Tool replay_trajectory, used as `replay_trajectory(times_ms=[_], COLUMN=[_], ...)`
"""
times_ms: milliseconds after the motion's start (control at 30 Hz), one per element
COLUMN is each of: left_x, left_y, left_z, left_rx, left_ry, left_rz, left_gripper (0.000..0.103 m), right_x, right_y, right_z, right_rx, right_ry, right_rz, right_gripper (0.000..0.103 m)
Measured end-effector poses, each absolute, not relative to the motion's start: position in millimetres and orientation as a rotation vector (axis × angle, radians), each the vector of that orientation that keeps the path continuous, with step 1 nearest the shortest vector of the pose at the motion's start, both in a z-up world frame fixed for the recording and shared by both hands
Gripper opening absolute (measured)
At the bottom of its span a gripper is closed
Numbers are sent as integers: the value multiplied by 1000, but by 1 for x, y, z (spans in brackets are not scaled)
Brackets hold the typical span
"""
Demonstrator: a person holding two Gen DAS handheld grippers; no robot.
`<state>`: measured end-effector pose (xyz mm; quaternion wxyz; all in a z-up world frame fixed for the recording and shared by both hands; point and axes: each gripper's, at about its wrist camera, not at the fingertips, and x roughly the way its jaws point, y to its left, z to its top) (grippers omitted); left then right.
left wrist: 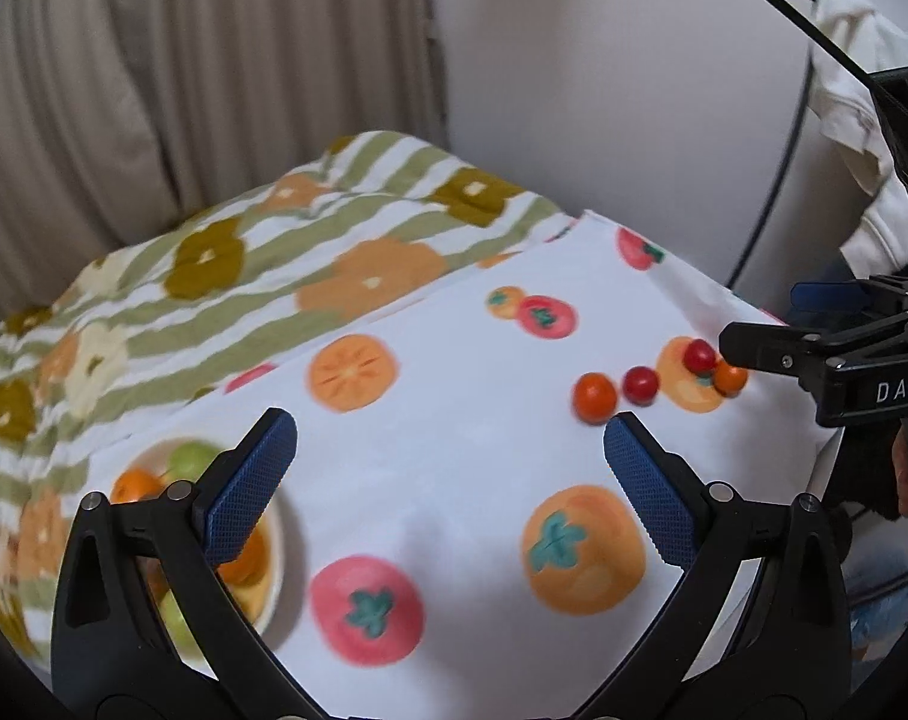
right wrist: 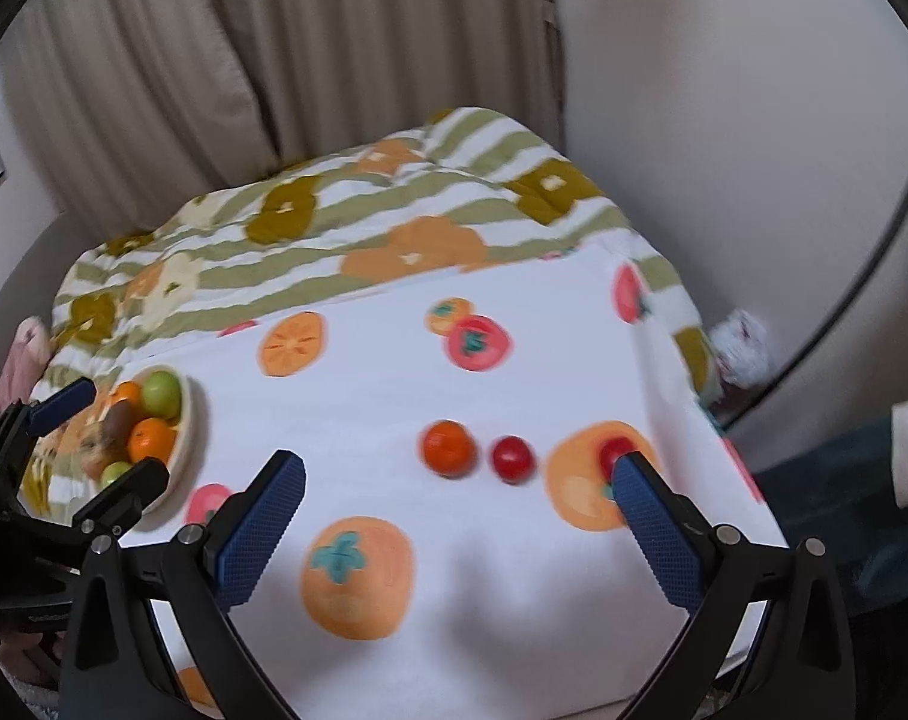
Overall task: Organize fruits
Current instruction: 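Move both open tools back toward the tomatoes, then grasp the small orange tomato with the left tool while the right tool grasps a red tomato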
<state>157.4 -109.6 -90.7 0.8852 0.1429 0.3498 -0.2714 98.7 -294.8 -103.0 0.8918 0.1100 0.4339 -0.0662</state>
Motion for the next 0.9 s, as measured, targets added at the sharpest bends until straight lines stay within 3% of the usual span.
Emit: replay_trajectory(times_ms=[367, 733, 900], left_x=[178, 188, 194], left_y=[-179, -231, -239], left_z=[-140, -194, -208], left_rx=[358, 433, 451], left_ry=[775, 831, 863], left_rz=[-680, -746, -756], left_gripper=[102, 82, 67], right_x=[99, 107, 119], right_y=[-342, -365, -366], right_z=[-146, -188, -198], right_rx=[239, 254, 223], right_ry=[919, 931, 961], right_rz=[-189, -214, -206], right_gripper=[102, 88, 84])
